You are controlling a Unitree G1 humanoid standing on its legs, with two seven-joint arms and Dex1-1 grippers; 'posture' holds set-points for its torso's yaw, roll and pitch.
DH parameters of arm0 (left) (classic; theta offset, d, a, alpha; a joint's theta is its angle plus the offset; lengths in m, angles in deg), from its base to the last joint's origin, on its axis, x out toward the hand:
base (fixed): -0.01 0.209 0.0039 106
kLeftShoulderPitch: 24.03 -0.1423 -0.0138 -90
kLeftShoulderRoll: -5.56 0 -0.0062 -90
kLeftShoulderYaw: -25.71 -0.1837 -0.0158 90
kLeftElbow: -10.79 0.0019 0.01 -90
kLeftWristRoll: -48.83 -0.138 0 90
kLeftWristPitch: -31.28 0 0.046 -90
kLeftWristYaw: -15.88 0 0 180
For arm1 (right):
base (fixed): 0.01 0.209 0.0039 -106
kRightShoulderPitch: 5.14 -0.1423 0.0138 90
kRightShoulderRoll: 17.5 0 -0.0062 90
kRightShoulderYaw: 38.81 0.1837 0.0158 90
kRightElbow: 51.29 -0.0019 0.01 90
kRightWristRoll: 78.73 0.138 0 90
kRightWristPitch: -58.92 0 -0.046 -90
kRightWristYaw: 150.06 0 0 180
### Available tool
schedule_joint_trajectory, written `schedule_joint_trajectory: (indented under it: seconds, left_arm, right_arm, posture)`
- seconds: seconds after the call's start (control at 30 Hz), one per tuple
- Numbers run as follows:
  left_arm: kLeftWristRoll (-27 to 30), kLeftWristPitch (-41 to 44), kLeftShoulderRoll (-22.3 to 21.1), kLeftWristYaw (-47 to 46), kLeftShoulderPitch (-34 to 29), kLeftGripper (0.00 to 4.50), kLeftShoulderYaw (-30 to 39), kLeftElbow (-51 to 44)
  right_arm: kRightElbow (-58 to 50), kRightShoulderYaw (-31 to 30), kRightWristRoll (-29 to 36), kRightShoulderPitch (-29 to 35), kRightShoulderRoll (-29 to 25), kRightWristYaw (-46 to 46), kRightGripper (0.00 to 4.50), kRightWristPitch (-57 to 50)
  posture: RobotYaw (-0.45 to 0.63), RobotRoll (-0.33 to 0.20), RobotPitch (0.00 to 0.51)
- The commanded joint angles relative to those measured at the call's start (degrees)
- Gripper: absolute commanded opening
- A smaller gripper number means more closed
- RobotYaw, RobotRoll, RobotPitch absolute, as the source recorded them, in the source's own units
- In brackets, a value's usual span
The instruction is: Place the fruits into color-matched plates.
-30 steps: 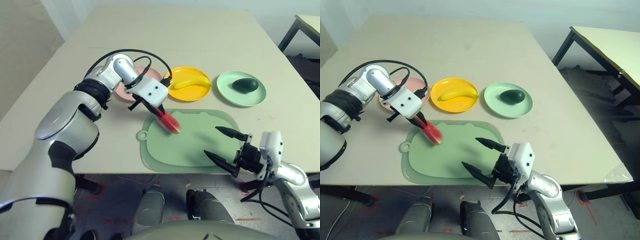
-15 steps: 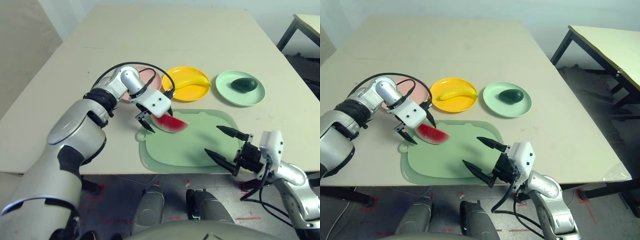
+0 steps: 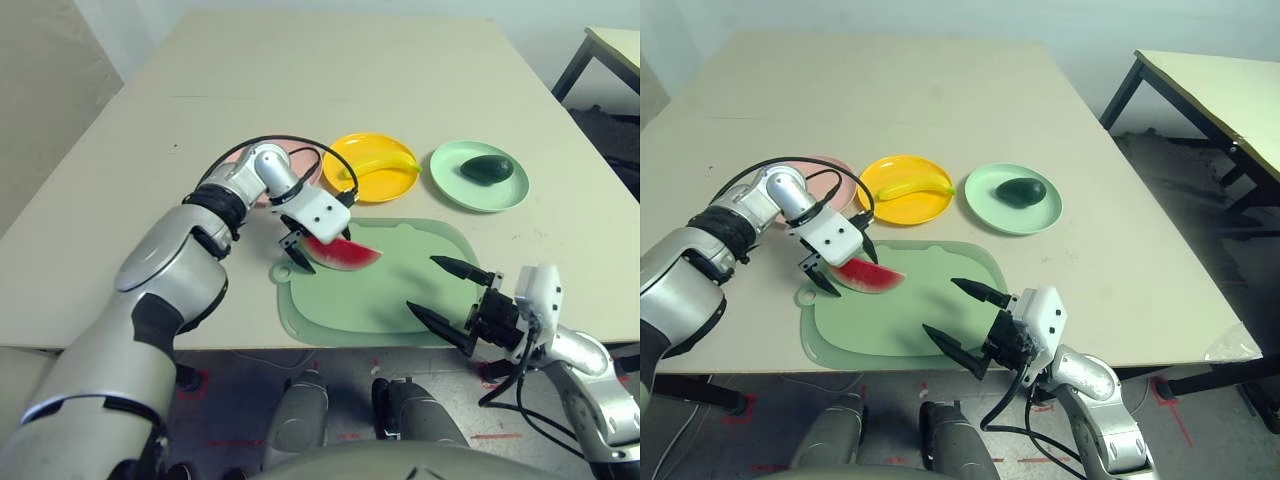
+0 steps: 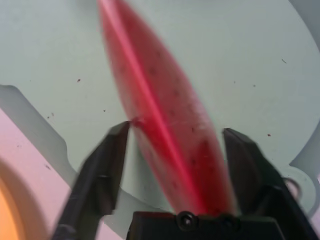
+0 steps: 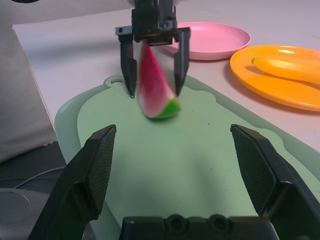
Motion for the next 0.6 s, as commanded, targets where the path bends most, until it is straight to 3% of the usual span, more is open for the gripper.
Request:
schedule_joint_trajectory:
  seconds: [0.03, 0.1, 0.4, 0.6]
  left_arm:
    - [-1.04, -0.2, 0.59, 0.37, -0.74, 2.51, 0.42, 0.69]
    - [-1.26, 0.13, 0.57, 0.37, -0.68, 2.18, 0.2, 0.74]
    - [-1.46, 1.23, -0.17, 0.37, -0.43, 2.18, -0.92, 0.73]
    - [1.4, 2.99, -2.06, 0.37, 2.51, 2.18, 1.37, 0.59]
  right_arm:
    - [-0.65, -0.22, 0.01, 0.19, -0.56, 0.02, 4.5, 0.06]
    - [-0.71, -0.26, 0.04, 0.22, -0.68, 0.0, 4.5, 0.04]
    - [-0.45, 0.09, 0.22, -0.05, -1.13, -0.16, 4.5, 0.16]
    - [-1.6, 0.41, 1.53, -0.66, -1.01, 0.32, 4.5, -0.68]
  posture:
    - [0.08, 0.0, 0.109]
    - [0.08, 0.0, 0.109]
    - [0.08, 0.0, 0.101]
    - [0.09, 0.0, 0.103]
